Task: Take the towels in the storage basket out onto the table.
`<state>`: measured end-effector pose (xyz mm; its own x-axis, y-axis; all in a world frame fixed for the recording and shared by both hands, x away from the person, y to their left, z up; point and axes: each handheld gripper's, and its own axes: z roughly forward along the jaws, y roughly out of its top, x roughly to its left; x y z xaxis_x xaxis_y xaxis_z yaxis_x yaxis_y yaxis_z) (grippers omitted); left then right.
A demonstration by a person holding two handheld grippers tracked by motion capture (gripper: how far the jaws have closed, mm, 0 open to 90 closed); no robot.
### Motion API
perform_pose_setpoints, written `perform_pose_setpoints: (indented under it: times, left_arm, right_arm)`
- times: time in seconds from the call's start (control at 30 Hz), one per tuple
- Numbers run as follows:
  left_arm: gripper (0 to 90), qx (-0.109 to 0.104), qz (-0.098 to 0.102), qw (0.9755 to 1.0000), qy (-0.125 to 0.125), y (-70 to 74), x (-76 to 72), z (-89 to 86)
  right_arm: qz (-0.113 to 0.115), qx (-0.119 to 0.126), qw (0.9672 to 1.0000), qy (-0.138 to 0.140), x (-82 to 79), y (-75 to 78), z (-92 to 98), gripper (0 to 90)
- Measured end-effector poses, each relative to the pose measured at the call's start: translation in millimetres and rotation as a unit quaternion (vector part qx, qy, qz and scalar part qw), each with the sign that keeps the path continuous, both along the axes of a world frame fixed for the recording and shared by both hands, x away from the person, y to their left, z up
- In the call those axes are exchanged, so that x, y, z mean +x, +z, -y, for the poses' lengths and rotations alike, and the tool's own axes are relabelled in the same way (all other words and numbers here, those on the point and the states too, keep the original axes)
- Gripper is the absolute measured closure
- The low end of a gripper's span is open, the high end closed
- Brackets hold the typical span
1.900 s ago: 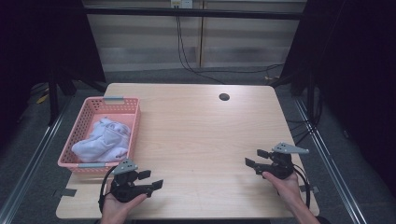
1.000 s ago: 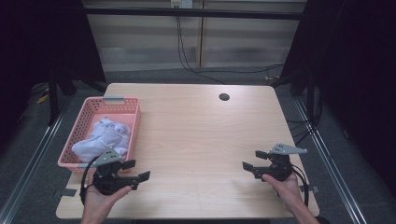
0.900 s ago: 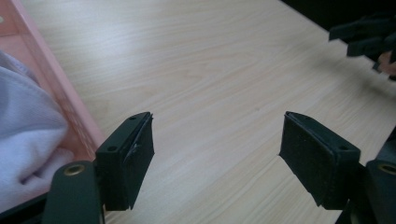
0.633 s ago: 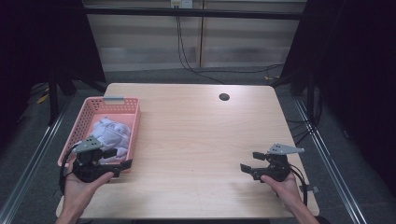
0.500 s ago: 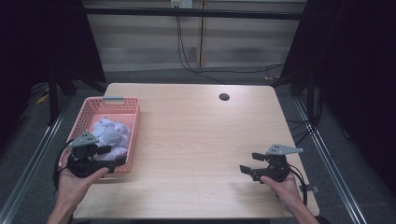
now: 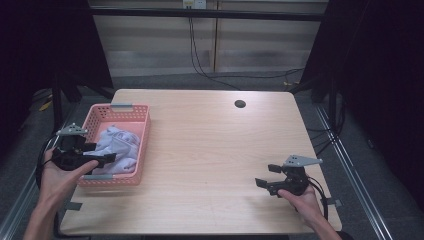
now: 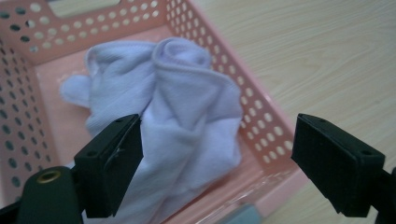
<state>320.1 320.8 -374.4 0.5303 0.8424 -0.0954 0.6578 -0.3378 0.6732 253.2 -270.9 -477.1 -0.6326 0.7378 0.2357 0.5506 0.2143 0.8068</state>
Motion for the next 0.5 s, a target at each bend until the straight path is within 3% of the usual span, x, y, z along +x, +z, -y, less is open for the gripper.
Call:
perform_pose_setpoints:
  times: [0.1,0.23,0.3,0.5]
  left_arm:
    - [16.1,0.012,-0.015,0.9998,0.011,-8.1,14.2,-10.0]
    - [16.1,0.013,-0.024,0.9995,0.012,-11.8,25.5,-13.9]
    - [16.1,0.009,-0.036,0.9992,0.017,-14.6,38.3,-16.4]
    - [16.2,0.020,-0.063,0.9978,0.008,-20.0,60.9,-20.5]
  right_arm:
    - [0.000,0.001,1.0000,0.005,0.6,-0.5,-0.2,16.8]
    - [-0.001,-0.001,1.0000,0.008,1.3,-1.3,-0.7,16.9]
    - [-0.003,-0.002,1.0000,0.008,1.8,-1.7,-1.1,16.9]
    - [-0.003,-0.001,0.9999,0.014,2.6,-2.2,-1.1,16.9]
